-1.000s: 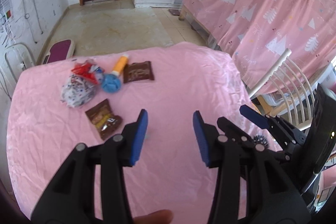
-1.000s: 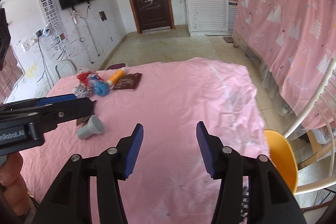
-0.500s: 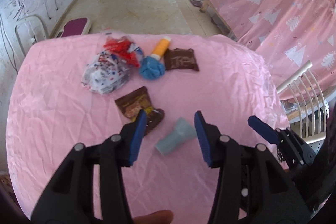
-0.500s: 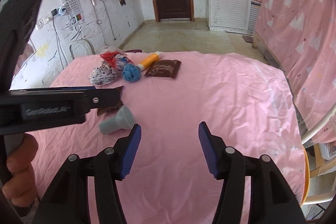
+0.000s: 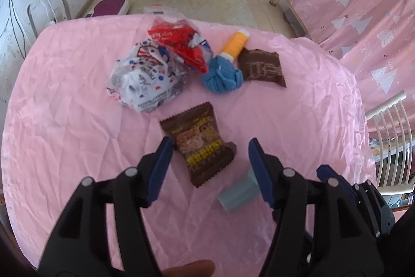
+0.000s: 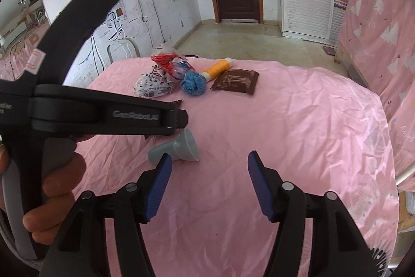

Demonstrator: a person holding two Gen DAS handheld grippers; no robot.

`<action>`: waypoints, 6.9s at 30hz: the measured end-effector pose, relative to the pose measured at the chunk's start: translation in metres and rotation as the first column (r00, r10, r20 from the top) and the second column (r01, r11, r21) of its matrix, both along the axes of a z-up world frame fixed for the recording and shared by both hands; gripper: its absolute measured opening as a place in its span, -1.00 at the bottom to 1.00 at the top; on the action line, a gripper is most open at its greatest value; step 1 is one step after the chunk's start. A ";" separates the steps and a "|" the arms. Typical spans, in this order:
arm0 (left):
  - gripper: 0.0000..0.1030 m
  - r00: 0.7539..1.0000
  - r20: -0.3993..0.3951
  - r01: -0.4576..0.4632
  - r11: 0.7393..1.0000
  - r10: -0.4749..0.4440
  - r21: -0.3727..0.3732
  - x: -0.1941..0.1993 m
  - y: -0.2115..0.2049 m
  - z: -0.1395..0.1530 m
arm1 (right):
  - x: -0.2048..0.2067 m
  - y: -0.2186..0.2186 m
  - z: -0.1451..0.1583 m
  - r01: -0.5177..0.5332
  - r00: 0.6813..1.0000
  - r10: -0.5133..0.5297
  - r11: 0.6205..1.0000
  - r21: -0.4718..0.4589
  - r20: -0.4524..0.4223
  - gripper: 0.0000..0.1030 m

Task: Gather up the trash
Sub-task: 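Grasp the grey plastic cone with the right tool while the left tool grasps the brown snack packet, then carry the grey cone and brown snack packet over the orange basin with both tools, then open the left tool releasing the packet while the right tool releases the cone into the basin, then move both tools back over the remaining items on the bed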

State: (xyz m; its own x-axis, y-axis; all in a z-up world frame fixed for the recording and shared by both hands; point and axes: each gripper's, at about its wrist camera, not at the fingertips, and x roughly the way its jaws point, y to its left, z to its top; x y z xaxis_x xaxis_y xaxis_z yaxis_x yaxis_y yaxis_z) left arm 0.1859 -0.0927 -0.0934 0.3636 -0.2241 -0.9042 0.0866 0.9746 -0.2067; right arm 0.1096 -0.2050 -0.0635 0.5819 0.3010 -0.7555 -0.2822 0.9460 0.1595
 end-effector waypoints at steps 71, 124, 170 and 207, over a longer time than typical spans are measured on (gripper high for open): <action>-0.16 0.984 0.170 0.040 0.992 -0.060 0.118 -0.060 -0.060 0.062 | -0.034 -0.093 0.043 0.156 0.975 -0.167 0.984 0.085 0.147 -0.23; -0.05 0.810 0.216 0.536 0.838 -0.545 0.102 -0.133 -0.336 0.057 | -0.145 -0.341 0.000 0.527 0.818 -0.557 0.826 0.201 0.143 -0.23; 0.06 0.909 0.347 0.271 0.960 -0.232 -0.068 -0.081 -0.101 0.102 | -0.044 -0.145 0.070 0.330 0.923 -0.321 0.944 -0.007 0.210 -0.15; 0.06 0.986 0.142 -0.078 0.995 0.087 -0.062 0.012 0.069 0.041 | 0.087 0.007 0.039 0.095 0.993 -0.089 0.992 -0.077 0.079 -0.15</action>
State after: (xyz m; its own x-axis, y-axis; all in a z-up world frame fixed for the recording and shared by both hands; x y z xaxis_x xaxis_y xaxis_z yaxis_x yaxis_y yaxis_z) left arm 0.1979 -0.0233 -0.0527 0.5091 -0.2368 -0.8275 0.0394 0.9668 -0.2524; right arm 0.1961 -0.1979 -0.0246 0.6601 0.1835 -0.7284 -0.2018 0.9774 0.0634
